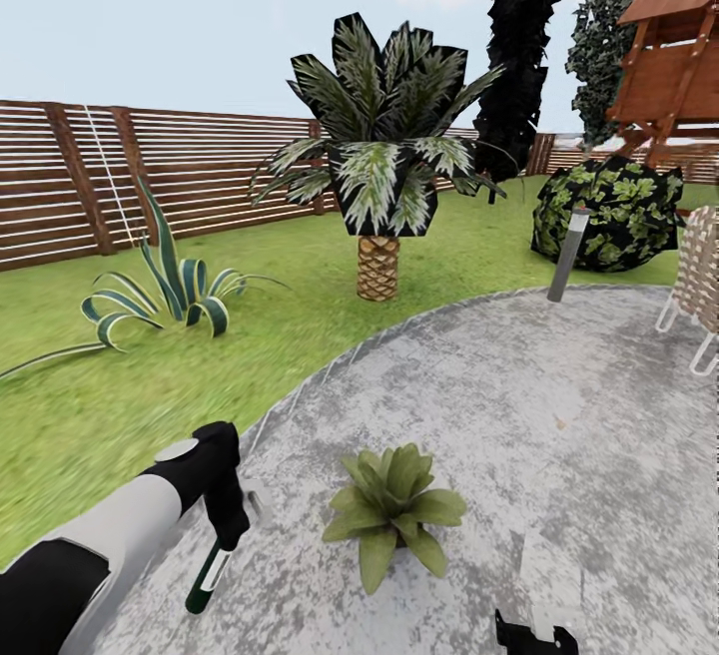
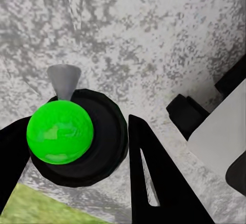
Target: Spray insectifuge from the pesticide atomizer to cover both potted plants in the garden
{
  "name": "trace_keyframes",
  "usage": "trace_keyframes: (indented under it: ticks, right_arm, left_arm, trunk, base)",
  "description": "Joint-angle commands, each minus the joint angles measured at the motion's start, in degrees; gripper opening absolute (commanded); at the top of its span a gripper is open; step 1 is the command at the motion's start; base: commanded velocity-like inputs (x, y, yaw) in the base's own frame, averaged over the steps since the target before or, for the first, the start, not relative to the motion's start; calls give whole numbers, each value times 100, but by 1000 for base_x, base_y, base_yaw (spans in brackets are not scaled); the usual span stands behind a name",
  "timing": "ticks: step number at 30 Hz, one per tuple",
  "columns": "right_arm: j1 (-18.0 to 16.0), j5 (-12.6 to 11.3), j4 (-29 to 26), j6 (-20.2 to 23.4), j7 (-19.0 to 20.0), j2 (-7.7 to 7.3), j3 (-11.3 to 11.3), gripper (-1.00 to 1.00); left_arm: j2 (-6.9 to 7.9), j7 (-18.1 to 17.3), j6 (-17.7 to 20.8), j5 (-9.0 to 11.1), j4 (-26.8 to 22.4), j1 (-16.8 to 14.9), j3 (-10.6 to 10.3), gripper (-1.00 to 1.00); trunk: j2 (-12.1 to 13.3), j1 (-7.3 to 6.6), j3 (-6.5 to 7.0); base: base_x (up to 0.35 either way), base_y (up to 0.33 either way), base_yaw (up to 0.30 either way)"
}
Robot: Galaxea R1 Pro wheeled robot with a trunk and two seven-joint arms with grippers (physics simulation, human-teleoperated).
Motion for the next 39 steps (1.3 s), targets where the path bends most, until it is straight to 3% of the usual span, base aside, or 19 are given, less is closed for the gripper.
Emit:
trace_keyframes:
  ticks: [1,14,22,26,32,39]
  right_arm:
    - [-4,-48,5,-21,3,0,25,100]
    - [-4,-48,3,-23,3,-1,19,100]
    - [-4,-48,5,-18,5,-1,21,100]
    - [-4,-42,6,-19,12,-1,27,100]
    - [-4,-39,6,-21,12,-10,27,100]
    - [-4,-39,6,-26,12,-10,27,100]
  left_arm:
    - [1,-46,57,-17,-14,-1,-10,-100]
    - [-46,-38,44,-34,30,117,-28,-100]
    - [-1,69,29,-57,5,486,-44,-100]
    - [-38,369,31,-2,-45,497,-9,-100]
    - [-93,340,47,9,-579,490,-2,-100]
    - [-60,404,20,11,-522,518,-16,-100]
  trunk:
    - [-2,2,-6]
    - [-2,2,-6]
    - [-2,2,-6]
    - [-2,2,-6]
    - [-2,2,-6]
    - [-2,2,-6]
  base:
    - [280,-110,-230]
    - [27,-90,-267]
    - [0,0,-16]
    - [0,0,0]
    - [130,0,0]
    - [38,0,0]
